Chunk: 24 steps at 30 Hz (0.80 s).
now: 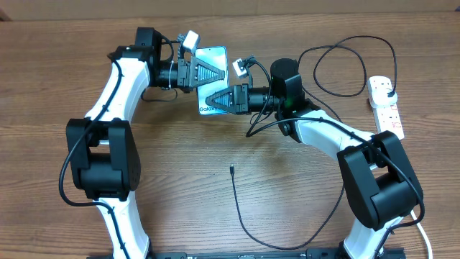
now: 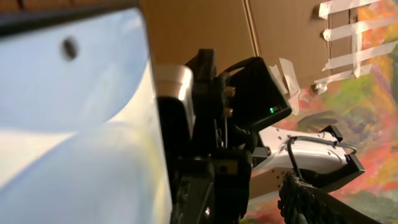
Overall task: Plug charger to phone and switch on socket
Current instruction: 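Grasp the phone's side with the right gripper and lift it upright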
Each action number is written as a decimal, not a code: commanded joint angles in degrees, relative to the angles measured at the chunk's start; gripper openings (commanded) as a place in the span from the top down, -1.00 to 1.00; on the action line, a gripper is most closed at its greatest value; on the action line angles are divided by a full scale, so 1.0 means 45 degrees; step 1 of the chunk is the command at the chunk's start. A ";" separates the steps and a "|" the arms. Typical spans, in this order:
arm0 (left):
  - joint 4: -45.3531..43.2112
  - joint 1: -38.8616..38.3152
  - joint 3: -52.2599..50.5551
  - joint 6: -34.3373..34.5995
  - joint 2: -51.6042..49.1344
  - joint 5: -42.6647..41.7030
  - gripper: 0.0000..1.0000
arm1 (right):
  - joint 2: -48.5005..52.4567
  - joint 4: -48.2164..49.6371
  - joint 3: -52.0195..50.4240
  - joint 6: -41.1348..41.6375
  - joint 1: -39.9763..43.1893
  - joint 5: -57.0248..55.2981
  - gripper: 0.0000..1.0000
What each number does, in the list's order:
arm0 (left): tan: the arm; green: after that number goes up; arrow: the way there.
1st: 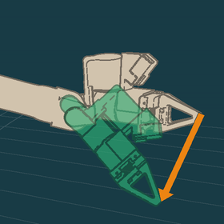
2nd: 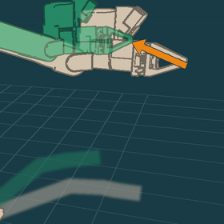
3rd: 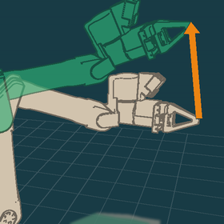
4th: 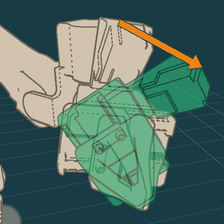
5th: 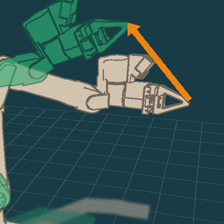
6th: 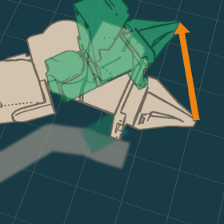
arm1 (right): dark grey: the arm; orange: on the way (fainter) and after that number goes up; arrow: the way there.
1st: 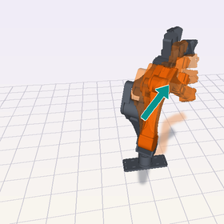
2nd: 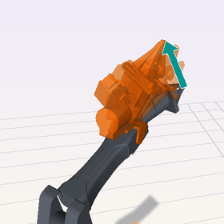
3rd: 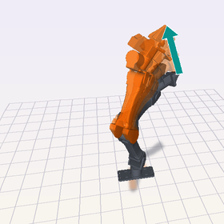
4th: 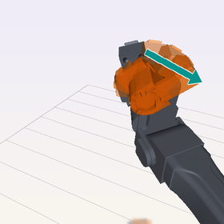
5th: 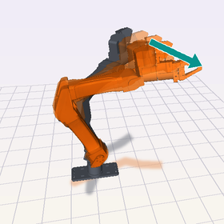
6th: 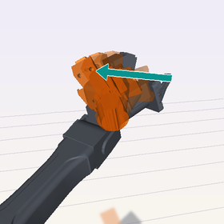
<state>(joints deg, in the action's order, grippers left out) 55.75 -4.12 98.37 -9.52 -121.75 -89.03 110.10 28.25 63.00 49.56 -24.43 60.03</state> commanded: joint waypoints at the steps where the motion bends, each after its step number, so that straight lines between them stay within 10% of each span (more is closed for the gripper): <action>1: -0.0029 0.0223 0.0525 0.0228 0.0665 -0.0355 -0.77 | -0.0194 0.0194 0.0165 0.0083 -0.0112 -0.0029 0.93; 14: 0.0141 0.0330 0.0534 0.0476 0.1574 -0.0355 -0.46 | -0.0194 0.1049 0.0170 0.0340 0.0160 -0.0525 0.93; 24: 0.0117 0.0437 0.0534 0.0510 0.1583 -0.0350 -0.69 | -0.0194 0.1957 0.0170 0.0821 0.0544 -0.0573 0.93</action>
<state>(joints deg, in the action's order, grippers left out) 56.01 -2.83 99.09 -7.73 -117.36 -88.60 110.08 35.53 63.00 51.55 -23.66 59.57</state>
